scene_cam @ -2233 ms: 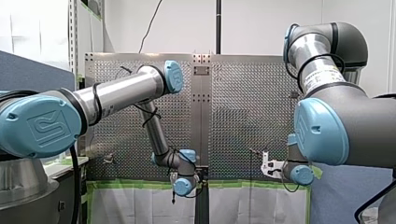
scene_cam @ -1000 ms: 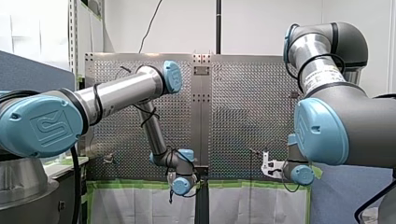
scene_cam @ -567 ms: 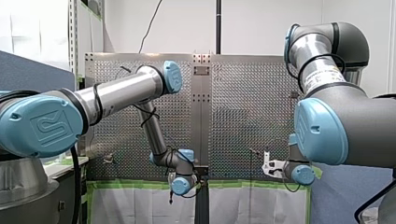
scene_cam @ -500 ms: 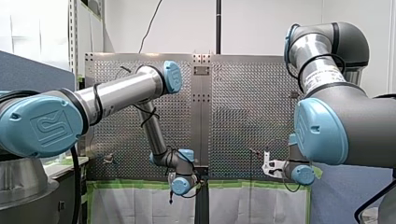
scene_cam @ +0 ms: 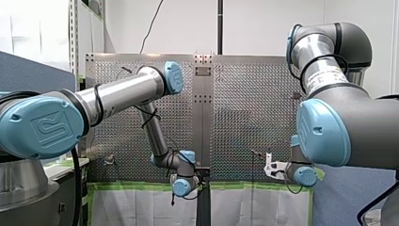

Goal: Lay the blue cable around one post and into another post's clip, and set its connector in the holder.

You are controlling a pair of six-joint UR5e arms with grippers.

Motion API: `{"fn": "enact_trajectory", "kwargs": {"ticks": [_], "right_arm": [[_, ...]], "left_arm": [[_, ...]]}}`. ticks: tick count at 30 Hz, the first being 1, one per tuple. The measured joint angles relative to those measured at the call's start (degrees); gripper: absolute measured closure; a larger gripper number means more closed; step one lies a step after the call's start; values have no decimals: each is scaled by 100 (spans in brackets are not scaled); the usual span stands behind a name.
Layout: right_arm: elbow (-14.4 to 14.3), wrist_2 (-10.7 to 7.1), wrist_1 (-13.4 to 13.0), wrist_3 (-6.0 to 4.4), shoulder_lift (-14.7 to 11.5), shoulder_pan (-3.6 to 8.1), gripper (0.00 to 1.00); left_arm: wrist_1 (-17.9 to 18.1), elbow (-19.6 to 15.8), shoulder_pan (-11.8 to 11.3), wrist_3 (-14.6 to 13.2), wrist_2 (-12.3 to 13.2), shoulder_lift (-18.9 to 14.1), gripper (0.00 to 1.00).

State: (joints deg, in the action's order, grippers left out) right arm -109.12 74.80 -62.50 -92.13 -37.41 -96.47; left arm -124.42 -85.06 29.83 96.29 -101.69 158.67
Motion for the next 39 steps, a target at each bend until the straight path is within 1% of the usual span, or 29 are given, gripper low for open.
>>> {"fn": "enact_trajectory", "kwargs": {"ticks": [1,2,4,5,6,7,18,21,26,29,33,37,39], "right_arm": [[0,0,0,0,0,0,100],[-1,0,0,0,0,0,100],[0,0,0,-2,0,0,100],[0,0,0,-4,0,0,100],[0,0,1,-5,0,0,100],[0,0,3,-6,0,0,100],[0,3,10,1,0,0,100],[2,33,10,6,0,4,100],[1,216,22,21,0,37,100],[0,286,42,31,-6,62,100],[0,342,69,34,-8,100,100],[-2,362,86,38,-13,125,100],[-9,369,114,41,-25,176,100]], "left_arm": [[-1,0,0,1,2,0,86],[-2,0,-1,2,3,0,89],[-4,0,-1,2,4,0,89],[-4,0,-1,3,4,0,97],[-4,0,-2,3,5,0,97],[-4,0,-1,3,5,0,100],[-5,0,6,-3,112,0,100],[-5,0,43,-44,115,-5,100],[-8,0,148,-237,100,-10,100],[-68,0,230,-386,86,-28,100],[-181,0,366,-545,51,-90,100],[-212,0,561,-588,-106,-237,100],[-217,0,659,-592,-193,-303,100]]}}
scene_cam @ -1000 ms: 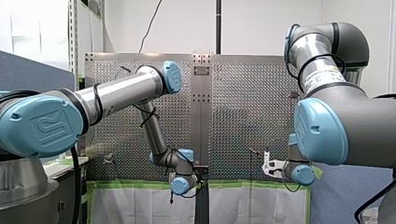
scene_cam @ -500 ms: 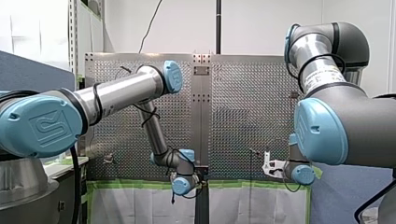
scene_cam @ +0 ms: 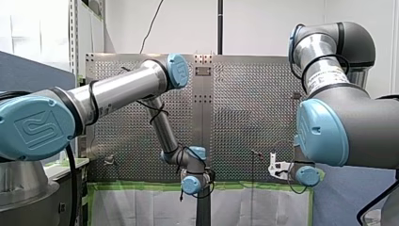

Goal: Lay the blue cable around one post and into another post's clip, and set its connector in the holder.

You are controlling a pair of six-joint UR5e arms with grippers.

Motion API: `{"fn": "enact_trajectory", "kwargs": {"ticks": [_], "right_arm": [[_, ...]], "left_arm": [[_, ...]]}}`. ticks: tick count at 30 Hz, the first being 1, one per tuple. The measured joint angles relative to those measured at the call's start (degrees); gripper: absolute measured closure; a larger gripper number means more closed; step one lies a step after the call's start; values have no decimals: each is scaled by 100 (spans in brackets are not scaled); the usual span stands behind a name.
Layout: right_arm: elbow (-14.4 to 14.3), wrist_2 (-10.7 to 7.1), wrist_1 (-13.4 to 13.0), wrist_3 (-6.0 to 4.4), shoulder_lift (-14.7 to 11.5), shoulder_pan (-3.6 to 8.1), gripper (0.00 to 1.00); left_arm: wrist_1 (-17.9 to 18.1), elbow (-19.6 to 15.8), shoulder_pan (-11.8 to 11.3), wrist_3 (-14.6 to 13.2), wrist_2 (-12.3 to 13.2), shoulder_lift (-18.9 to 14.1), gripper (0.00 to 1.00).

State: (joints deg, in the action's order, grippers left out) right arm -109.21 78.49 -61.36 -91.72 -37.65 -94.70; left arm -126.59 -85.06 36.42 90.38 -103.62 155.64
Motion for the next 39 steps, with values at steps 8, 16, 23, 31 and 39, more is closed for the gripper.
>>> {"fn": "enact_trajectory", "kwargs": {"ticks": [8,16,23,31,39], "right_arm": [[-41,-8,87,1,-153,189,100],[-77,-57,103,-26,-319,314,100],[-79,-91,38,-163,-337,433,100],[43,-119,64,-325,-345,532,100],[72,-122,59,-374,-348,641,100]], "left_arm": [[-88,0,217,-8,-133,-136,100],[-161,0,368,-12,-144,-176,100],[-284,2,422,-9,-146,-382,100],[-407,58,440,-4,-132,-461,100],[-429,61,486,-3,-120,-461,100]]}}
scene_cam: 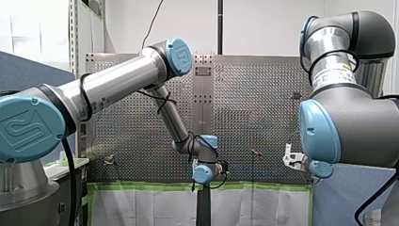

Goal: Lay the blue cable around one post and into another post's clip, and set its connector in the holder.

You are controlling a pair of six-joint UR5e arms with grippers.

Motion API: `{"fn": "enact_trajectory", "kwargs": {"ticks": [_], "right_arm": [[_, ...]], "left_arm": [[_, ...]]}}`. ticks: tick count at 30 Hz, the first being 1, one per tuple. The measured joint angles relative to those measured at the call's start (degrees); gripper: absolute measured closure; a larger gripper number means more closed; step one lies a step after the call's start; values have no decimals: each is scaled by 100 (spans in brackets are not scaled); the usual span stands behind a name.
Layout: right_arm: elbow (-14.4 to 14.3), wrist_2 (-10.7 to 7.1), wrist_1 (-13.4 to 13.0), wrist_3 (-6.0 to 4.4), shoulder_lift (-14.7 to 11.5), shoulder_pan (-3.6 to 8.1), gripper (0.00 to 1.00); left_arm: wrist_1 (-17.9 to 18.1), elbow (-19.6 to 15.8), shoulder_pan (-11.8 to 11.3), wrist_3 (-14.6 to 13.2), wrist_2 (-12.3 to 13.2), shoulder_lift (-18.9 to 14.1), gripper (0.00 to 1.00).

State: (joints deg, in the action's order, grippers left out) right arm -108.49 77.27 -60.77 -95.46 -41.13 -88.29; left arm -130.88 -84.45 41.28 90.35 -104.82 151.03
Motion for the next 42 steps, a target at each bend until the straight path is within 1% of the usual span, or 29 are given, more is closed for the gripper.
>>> {"fn": "enact_trajectory", "kwargs": {"ticks": [5,9,13,18,22,24,27,32,39,42], "right_arm": [[38,-9,17,-30,-4,79,100],[61,-60,31,-49,-5,122,100],[78,-101,29,-68,-6,148,100],[190,-150,71,-118,-6,165,100],[312,-183,180,-142,-6,170,100],[378,-193,235,-174,-6,174,100],[479,-199,305,-222,-6,183,100],[635,-202,422,-264,-6,204,100],[725,-207,472,-362,-3,220,100],[732,-244,465,-404,-1,229,100]], "left_arm": [[-14,0,36,-1,4,-2,100],[-16,28,92,-12,9,-2,100],[-19,131,168,-21,13,-1,100],[-115,306,250,37,89,4,100],[-196,440,313,174,124,10,100],[-213,479,318,264,129,14,100],[-230,518,292,403,137,16,100],[-303,583,241,548,153,56,100],[-542,792,201,644,194,305,100],[-591,842,175,728,237,350,100]]}}
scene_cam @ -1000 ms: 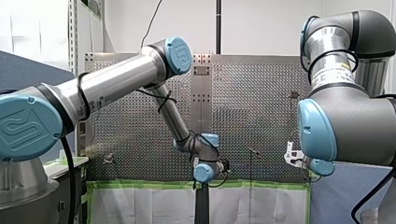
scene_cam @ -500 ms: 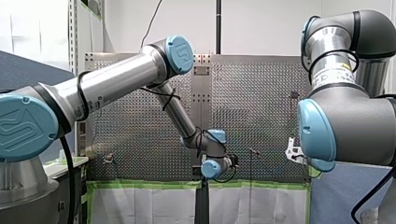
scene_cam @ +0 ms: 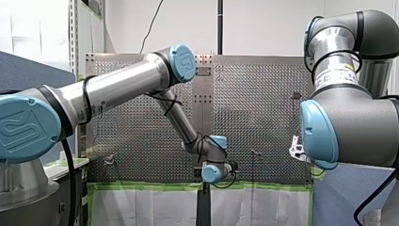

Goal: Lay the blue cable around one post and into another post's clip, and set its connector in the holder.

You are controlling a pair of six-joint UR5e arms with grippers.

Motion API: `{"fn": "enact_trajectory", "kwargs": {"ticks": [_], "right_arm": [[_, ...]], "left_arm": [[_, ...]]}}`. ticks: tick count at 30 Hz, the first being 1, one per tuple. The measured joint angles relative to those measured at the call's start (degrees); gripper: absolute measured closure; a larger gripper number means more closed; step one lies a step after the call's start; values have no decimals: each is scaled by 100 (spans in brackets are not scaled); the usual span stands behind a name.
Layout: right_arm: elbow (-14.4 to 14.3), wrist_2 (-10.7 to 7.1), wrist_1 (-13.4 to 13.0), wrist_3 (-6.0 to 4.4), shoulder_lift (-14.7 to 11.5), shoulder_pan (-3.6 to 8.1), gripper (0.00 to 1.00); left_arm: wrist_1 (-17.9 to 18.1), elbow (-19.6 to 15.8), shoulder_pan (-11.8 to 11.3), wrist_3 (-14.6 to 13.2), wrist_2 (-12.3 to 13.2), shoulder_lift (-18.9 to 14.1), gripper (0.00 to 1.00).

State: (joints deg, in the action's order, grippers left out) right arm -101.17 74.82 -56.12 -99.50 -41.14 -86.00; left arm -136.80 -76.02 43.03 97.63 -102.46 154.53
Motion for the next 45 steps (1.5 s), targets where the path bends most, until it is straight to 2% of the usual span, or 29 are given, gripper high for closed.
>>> {"fn": "enact_trajectory", "kwargs": {"ticks": [9,14,31,45], "right_arm": [[93,-69,1,-196,1,75,100],[145,-70,7,-254,0,126,100],[159,-90,21,-231,-1,90,100],[159,-90,17,-275,1,79,100]], "left_arm": [[-112,160,-113,197,130,15,100],[-116,176,-177,242,141,16,100],[-126,251,-317,268,232,18,100],[-195,392,-326,242,238,25,100]]}}
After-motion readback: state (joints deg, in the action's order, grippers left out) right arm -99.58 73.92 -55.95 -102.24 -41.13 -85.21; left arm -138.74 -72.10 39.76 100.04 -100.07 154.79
